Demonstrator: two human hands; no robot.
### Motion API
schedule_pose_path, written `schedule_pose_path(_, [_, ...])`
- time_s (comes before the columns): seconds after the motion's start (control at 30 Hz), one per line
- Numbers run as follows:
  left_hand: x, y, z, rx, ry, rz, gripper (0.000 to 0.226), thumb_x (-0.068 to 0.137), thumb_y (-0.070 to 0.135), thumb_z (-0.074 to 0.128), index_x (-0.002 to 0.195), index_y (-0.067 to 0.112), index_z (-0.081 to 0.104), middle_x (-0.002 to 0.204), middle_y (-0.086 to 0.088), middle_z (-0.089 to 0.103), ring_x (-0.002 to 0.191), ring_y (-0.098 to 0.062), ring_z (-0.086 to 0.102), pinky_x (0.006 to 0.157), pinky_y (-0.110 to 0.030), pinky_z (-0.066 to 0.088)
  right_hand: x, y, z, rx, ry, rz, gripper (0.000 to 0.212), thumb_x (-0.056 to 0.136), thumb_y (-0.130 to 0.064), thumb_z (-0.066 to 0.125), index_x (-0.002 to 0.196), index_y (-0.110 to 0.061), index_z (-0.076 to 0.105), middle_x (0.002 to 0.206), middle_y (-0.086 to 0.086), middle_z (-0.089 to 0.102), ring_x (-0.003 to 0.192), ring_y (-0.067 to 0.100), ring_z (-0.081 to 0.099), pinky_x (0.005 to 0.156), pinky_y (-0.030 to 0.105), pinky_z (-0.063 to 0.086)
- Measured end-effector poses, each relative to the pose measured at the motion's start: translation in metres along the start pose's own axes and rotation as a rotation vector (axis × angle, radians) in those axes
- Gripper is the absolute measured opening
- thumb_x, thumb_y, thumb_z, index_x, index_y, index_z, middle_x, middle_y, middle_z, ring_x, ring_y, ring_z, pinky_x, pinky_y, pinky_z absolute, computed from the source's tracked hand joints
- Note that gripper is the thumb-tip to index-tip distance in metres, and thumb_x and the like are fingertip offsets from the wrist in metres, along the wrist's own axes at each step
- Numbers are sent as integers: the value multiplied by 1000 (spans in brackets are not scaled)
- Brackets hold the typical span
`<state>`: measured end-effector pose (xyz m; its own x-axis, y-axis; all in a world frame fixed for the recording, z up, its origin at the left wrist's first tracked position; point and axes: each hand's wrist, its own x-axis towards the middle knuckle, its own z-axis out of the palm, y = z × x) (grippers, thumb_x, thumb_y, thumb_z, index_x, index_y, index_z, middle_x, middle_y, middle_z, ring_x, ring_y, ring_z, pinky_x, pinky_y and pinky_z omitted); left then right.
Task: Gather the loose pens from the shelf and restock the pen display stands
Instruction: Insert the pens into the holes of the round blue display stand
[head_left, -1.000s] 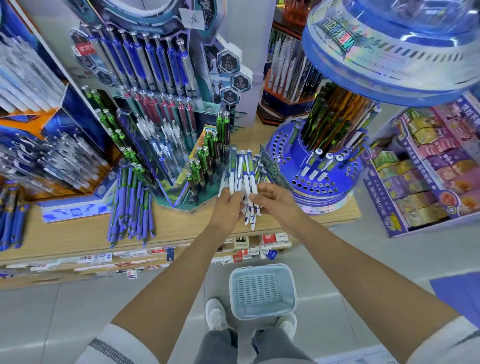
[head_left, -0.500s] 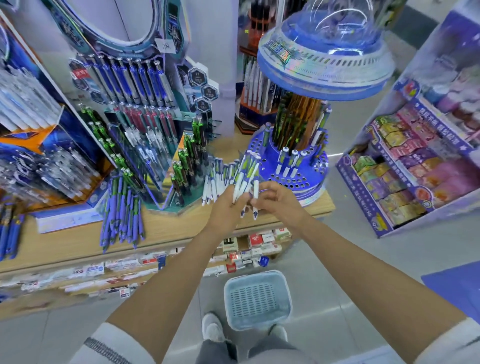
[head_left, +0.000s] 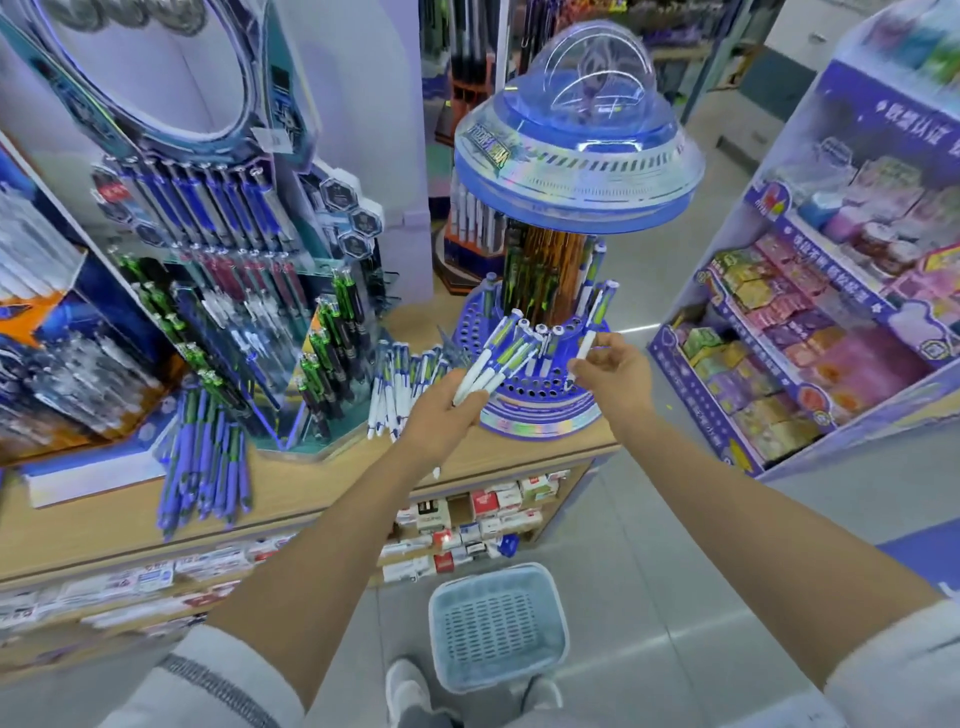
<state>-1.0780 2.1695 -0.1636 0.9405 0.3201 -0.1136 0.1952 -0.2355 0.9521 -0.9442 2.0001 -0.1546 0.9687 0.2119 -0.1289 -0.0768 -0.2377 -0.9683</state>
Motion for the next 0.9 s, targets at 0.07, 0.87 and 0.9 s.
schedule_pose_path(0.07, [8, -2, -4, 22, -29, 2, 8, 99, 22, 48, 103, 22, 56, 68, 0, 50, 60, -15, 45, 60, -33, 38, 6, -1, 5, -18, 33, 1, 27, 83, 6, 67, 85, -18, 57, 72, 2, 59, 63, 14, 59, 69, 31, 52])
schedule_pose_path(0.87, [61, -34, -34, -9, -336, 15, 18, 98, 24, 53, 105, 40, 58, 86, -19, 59, 67, -20, 46, 59, -35, 36, 33, 29, 43, -194, 381, -17, 22, 82, 0, 71, 91, -12, 56, 80, 7, 63, 77, 19, 62, 73, 30, 52])
schedule_pose_path(0.9, [60, -35, -34, 3, -333, 17, 18, 98, 23, 53, 103, 41, 57, 83, -17, 57, 69, -20, 48, 60, -35, 37, 33, 30, 43, -203, 364, -14, 22, 82, -1, 72, 89, -13, 56, 81, 8, 65, 78, 21, 64, 74, 32, 54])
